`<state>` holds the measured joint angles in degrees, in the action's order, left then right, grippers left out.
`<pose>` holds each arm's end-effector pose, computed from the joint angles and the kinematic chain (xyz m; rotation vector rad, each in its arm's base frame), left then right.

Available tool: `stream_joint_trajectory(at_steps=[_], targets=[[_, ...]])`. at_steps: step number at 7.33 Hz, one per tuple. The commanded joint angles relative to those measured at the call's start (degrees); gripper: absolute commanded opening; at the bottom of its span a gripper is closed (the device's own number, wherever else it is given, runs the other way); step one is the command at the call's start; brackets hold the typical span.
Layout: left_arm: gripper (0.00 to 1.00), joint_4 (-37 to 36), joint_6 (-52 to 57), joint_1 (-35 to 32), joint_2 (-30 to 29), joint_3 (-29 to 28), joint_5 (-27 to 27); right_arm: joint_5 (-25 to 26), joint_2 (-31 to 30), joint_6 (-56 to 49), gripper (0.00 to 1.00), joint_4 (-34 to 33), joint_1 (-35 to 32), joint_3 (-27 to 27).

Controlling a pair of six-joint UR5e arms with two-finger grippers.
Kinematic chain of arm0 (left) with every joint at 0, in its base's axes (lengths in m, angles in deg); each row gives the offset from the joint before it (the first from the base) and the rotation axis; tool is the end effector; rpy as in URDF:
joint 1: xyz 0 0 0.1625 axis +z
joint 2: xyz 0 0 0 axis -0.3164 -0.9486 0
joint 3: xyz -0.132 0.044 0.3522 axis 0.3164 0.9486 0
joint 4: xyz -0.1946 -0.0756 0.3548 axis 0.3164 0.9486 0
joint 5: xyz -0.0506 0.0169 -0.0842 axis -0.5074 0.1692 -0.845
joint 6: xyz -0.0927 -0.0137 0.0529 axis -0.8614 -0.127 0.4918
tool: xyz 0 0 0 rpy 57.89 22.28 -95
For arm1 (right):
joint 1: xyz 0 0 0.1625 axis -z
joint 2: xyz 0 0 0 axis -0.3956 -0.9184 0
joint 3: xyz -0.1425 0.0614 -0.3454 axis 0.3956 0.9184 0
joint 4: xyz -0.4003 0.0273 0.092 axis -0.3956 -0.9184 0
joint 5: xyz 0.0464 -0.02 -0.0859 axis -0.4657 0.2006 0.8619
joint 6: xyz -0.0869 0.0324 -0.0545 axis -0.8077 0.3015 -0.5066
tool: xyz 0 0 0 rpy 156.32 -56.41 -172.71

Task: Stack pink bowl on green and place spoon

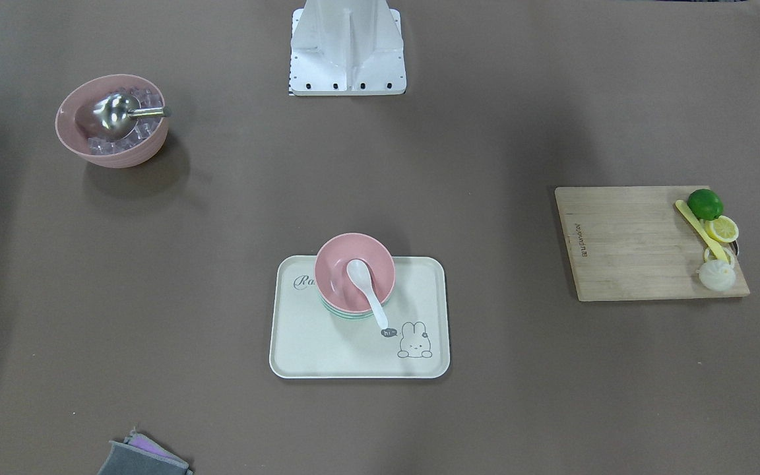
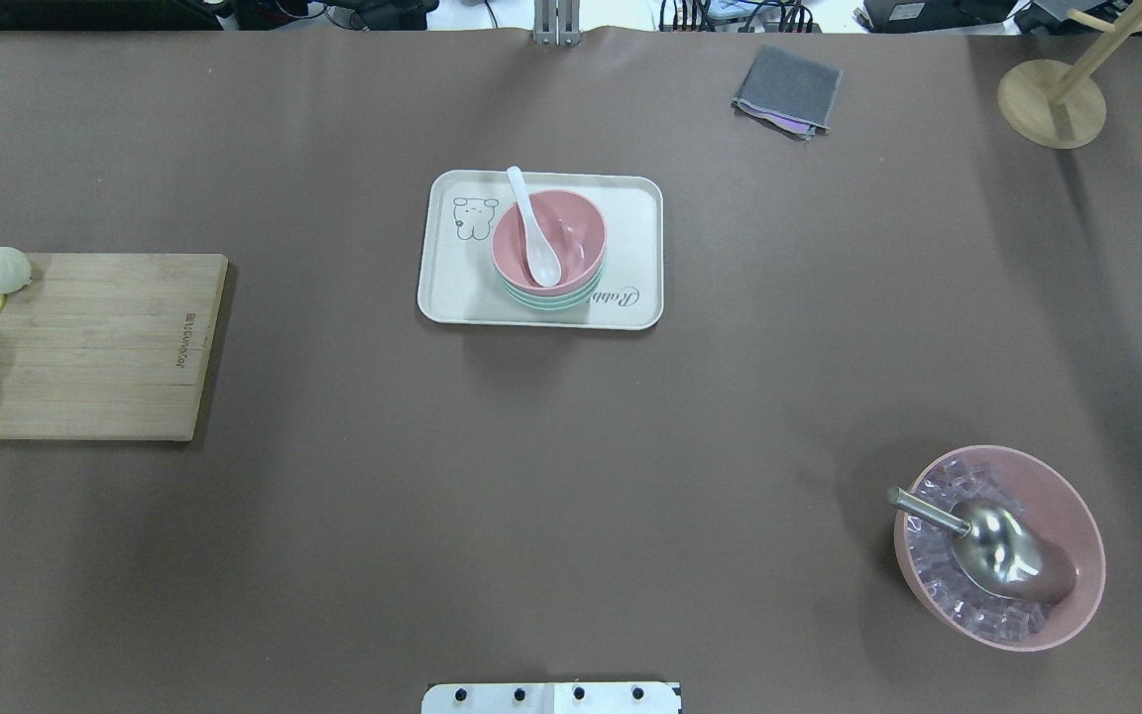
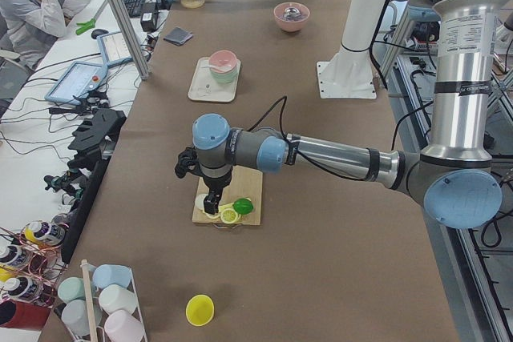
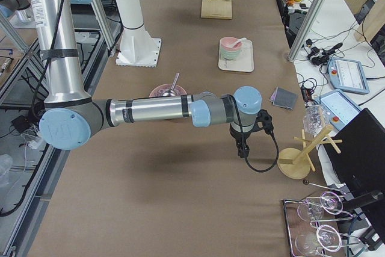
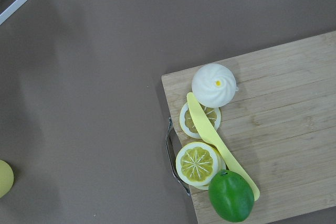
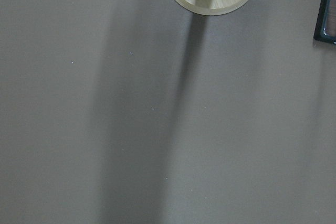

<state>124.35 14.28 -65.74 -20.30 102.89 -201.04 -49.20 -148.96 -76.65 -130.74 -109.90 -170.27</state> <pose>-0.0085 -0.4914 0.5402 0.1411 0.7749 0.2028 0.0226 -0.5454 0.5399 0.1793 -0.8152 -0.1842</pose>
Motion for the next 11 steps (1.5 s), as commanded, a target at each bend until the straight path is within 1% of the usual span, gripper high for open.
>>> stream_joint_trajectory(at_steps=[1,3,4,5,6,8,11], targets=[[0.99,0.0,-1.0,0.0,0.1,0.5,-0.4,0.1,-0.1,0.0,1.00,-0.1,-0.1,-0.3],[0.99,0.1,-0.9,0.1,0.1,0.7,0.1,3.7,1.0,0.2,1.00,-0.7,0.0,-0.4],[0.99,0.0,-0.9,0.1,0.2,0.6,0.1,4.9,1.0,1.2,1.00,-0.8,1.2,0.3],[0.99,0.1,-0.9,0.0,0.3,0.8,-0.1,10.4,1.3,1.4,1.00,-0.9,2.4,-0.1],[0.99,0.1,-0.9,0.0,0.3,0.8,-0.2,10.5,1.4,1.4,1.00,-2.7,2.7,-0.4],[0.99,0.1,-0.9,0.1,0.3,0.6,0.0,6.9,1.4,1.4,1.00,-3.8,2.7,-0.3],[0.98,0.1,-0.9,0.2,0.2,0.8,0.0,6.4,1.2,1.4,1.00,-3.7,2.6,-0.4]])
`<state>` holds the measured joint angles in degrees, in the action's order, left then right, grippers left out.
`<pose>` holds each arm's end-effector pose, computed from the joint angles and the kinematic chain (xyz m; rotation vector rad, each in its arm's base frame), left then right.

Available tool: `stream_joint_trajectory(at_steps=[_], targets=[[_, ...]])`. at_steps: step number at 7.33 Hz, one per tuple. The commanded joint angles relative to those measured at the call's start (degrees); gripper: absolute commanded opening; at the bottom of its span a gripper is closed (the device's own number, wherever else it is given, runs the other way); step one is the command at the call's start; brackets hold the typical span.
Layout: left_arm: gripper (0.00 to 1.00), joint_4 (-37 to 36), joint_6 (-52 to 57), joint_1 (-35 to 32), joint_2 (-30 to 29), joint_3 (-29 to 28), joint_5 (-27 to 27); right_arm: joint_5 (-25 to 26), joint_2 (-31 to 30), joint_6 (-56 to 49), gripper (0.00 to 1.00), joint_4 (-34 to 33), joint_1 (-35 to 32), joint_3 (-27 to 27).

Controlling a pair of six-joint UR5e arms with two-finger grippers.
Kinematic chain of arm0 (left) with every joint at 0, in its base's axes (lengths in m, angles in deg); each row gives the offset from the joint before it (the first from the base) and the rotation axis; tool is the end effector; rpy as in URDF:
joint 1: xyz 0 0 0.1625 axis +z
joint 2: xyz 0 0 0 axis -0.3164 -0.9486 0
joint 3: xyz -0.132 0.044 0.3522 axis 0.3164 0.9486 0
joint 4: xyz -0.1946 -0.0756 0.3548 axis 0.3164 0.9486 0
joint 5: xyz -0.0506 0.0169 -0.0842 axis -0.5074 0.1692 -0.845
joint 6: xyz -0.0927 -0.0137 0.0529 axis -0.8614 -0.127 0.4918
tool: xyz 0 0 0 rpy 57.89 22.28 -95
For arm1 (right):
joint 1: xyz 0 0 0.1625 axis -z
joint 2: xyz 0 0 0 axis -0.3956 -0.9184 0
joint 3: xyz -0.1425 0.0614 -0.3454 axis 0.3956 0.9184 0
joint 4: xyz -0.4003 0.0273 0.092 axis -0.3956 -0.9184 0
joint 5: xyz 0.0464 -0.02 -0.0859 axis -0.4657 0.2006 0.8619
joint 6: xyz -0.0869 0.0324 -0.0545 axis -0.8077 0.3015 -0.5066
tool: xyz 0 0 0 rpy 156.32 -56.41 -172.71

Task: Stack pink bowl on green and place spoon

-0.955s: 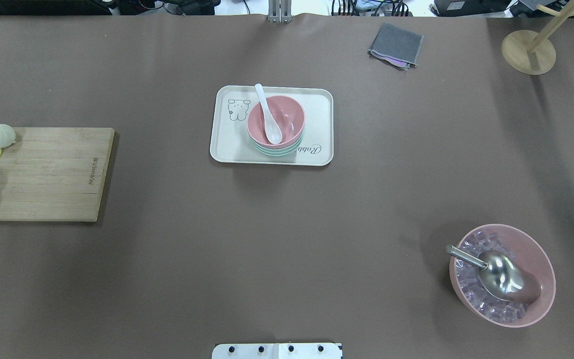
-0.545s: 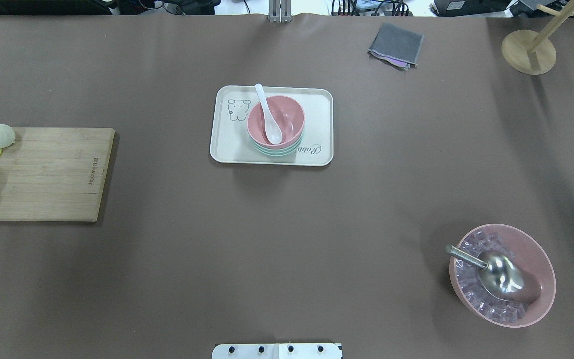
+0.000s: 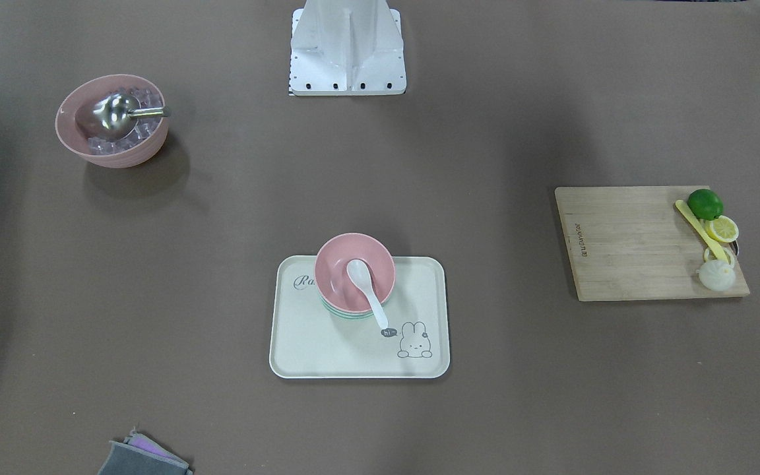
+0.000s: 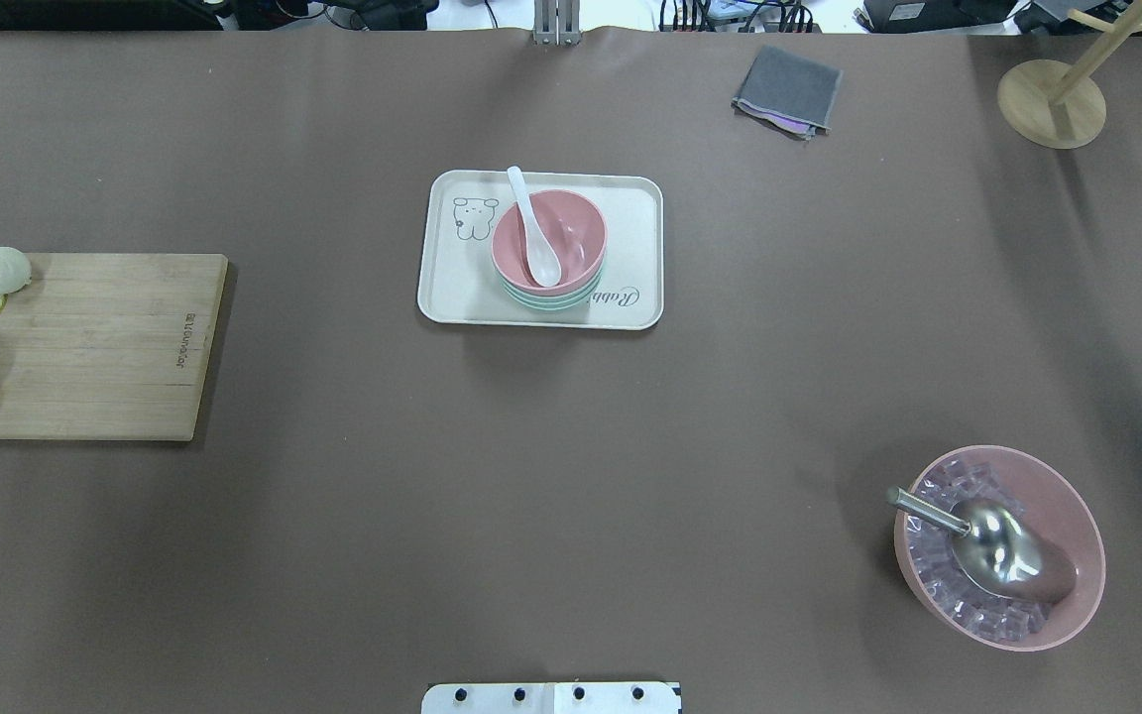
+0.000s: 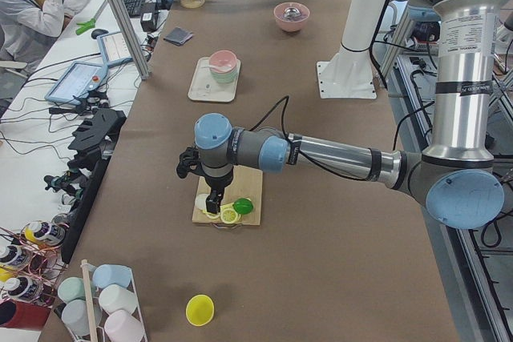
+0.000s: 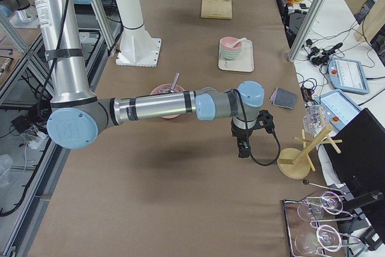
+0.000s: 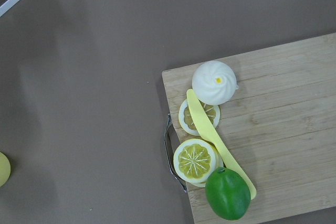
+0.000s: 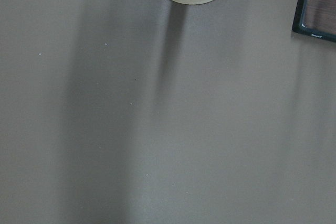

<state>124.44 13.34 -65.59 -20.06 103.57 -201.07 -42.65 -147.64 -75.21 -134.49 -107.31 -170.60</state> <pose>-0.0074 -0.4899 0.5361 0.1425 0.7767 0.1933 0.0062 -0.5530 0.5401 0.1226 -0.7065 -0.1812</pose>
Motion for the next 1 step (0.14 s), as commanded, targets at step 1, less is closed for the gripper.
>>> stream_joint_trajectory(at_steps=[1], targets=[[0.98,0.0,0.0,0.0,-0.1,0.1,0.0,0.0,-0.1,-0.1,1.00,0.0,0.0,-0.1]])
